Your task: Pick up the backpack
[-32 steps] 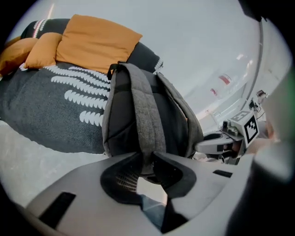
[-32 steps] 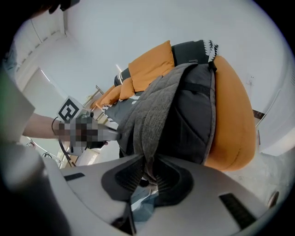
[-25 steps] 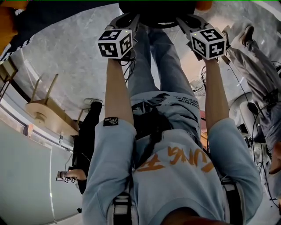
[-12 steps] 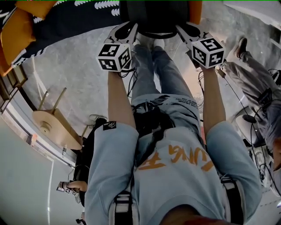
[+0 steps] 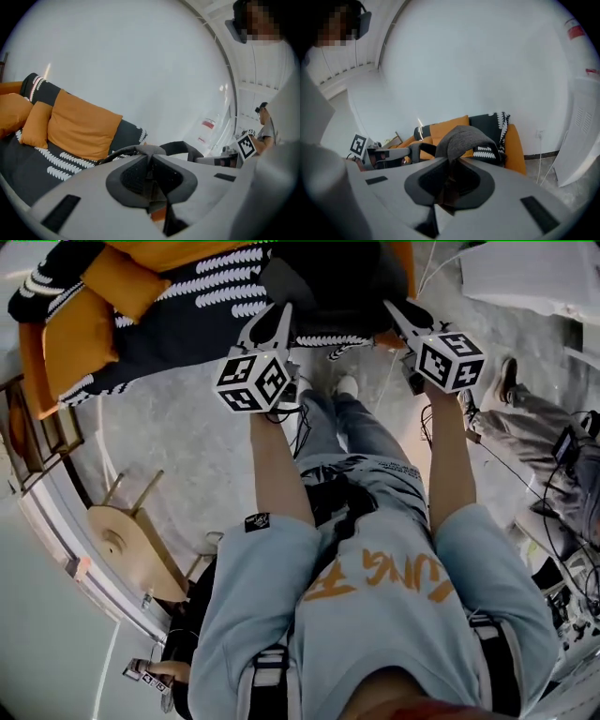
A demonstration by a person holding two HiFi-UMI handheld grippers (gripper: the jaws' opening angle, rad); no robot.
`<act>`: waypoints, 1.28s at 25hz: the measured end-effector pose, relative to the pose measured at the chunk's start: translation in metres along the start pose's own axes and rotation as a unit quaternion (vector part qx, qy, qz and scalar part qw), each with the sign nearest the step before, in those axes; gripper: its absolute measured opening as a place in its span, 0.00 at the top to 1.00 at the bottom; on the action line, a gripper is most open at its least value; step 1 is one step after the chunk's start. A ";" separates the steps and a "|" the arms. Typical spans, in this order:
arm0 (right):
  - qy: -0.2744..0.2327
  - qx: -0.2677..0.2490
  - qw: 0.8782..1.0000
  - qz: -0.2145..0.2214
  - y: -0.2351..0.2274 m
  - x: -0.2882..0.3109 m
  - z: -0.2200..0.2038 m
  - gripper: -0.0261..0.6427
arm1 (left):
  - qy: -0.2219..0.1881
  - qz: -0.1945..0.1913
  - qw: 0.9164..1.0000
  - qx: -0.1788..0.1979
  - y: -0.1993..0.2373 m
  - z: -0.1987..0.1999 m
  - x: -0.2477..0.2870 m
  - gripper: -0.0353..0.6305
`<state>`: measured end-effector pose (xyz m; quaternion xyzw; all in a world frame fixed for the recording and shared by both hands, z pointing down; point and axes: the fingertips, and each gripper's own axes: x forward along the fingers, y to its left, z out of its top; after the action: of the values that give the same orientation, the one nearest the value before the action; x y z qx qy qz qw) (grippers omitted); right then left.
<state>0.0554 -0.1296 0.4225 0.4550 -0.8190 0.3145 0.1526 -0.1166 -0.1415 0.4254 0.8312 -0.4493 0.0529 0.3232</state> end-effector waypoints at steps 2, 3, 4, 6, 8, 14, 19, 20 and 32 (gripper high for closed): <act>-0.028 0.004 1.000 -0.003 0.009 -0.010 0.025 0.89 | -0.024 0.001 1.000 0.003 -0.009 0.024 -0.011 0.87; -0.040 0.003 0.999 -0.004 0.006 -0.016 0.039 0.89 | -0.032 0.004 0.999 0.010 -0.017 0.036 -0.009 0.87; -0.050 0.002 0.999 -0.005 -0.002 -0.020 0.054 0.88 | -0.040 0.006 0.999 0.014 -0.026 0.047 -0.002 0.87; -0.066 0.003 0.998 -0.006 -0.019 -0.024 0.080 0.88 | -0.058 0.008 0.998 0.009 -0.039 0.066 0.014 0.87; -0.075 0.007 0.997 -0.006 -0.025 -0.028 0.093 0.88 | -0.072 0.008 0.997 -0.001 -0.046 0.076 0.018 0.87; -0.087 0.021 0.996 0.000 0.004 -0.063 0.092 0.88 | -0.060 0.018 0.997 0.041 -0.070 0.080 -0.021 0.87; -0.121 -0.009 0.992 0.018 0.036 -0.086 0.121 0.88 | -0.111 0.008 0.993 0.046 -0.086 0.113 -0.056 0.87; -0.129 -0.014 0.991 0.021 0.044 -0.094 0.127 0.88 | -0.117 0.008 0.992 0.051 -0.092 0.119 -0.065 0.87; -0.261 -0.104 0.958 0.063 0.102 -0.177 0.220 0.89 | -0.247 -0.028 0.962 0.116 -0.161 0.218 -0.127 0.87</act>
<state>0.0728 -0.1190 0.1225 0.4507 -0.8854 0.1066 -0.0404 -0.1095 -0.1161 0.1274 0.8624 -0.4826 -0.1110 0.1049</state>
